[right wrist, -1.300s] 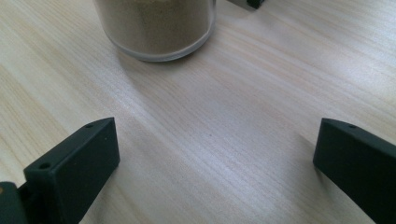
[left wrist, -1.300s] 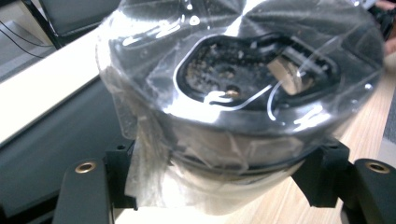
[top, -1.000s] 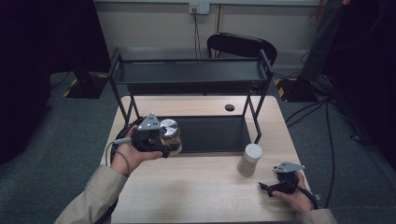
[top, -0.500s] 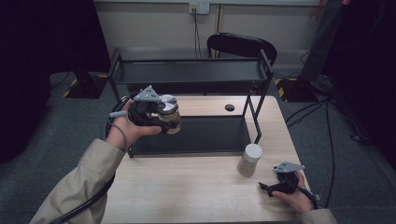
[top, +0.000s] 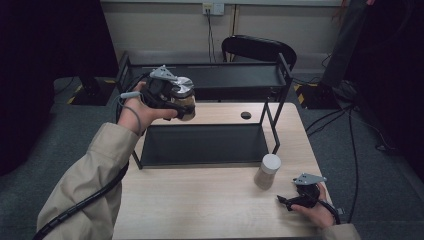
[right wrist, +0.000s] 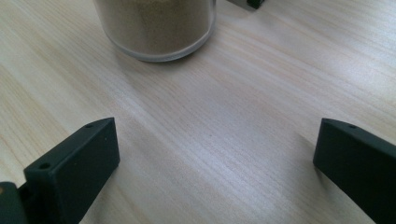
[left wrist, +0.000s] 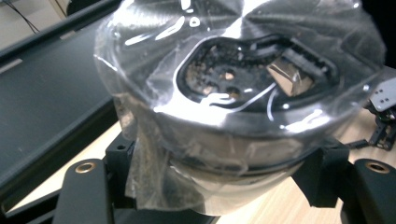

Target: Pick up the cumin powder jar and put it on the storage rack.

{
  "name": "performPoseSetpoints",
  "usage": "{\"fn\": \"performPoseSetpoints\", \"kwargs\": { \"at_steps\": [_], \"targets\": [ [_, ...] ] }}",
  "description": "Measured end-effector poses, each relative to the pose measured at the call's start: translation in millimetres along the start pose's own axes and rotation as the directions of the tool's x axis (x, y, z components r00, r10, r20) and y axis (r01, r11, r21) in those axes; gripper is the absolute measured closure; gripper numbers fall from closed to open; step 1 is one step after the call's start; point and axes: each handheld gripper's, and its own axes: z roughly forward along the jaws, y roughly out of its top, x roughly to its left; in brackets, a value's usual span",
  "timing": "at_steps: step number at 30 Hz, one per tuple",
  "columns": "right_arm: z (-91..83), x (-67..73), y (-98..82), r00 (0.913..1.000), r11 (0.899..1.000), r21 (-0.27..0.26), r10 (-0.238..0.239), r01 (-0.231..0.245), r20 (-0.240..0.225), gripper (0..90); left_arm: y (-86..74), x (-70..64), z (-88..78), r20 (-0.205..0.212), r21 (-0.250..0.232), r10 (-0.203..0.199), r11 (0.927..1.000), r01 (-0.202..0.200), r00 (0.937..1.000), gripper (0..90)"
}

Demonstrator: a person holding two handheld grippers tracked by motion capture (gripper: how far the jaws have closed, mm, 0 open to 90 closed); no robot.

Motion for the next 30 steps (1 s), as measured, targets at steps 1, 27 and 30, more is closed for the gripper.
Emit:
{"fn": "performPoseSetpoints", "kwargs": {
  "at_steps": [1,27,30],
  "targets": [
    [0.0,0.0,0.0,1.0000,1.000,0.000,0.000,0.000,0.000,0.0,2.0,1.5,0.1,-0.004,-0.004,-0.003,1.0000,0.003,1.0000,30.4],
    [0.0,0.0,0.0,1.0000,1.000,0.000,0.000,0.000,0.000,0.0,59.4,20.3,23.5,-0.225,-0.003,-0.133,0.9907,0.136,0.9653,30.4],
    [-0.1,-0.1,0.0,1.0000,1.000,0.000,0.000,0.000,-0.001,0.0,57.1,23.0,29.0,-0.240,-0.010,-0.157,0.9872,0.159,0.9579,30.4]
  ]
}}
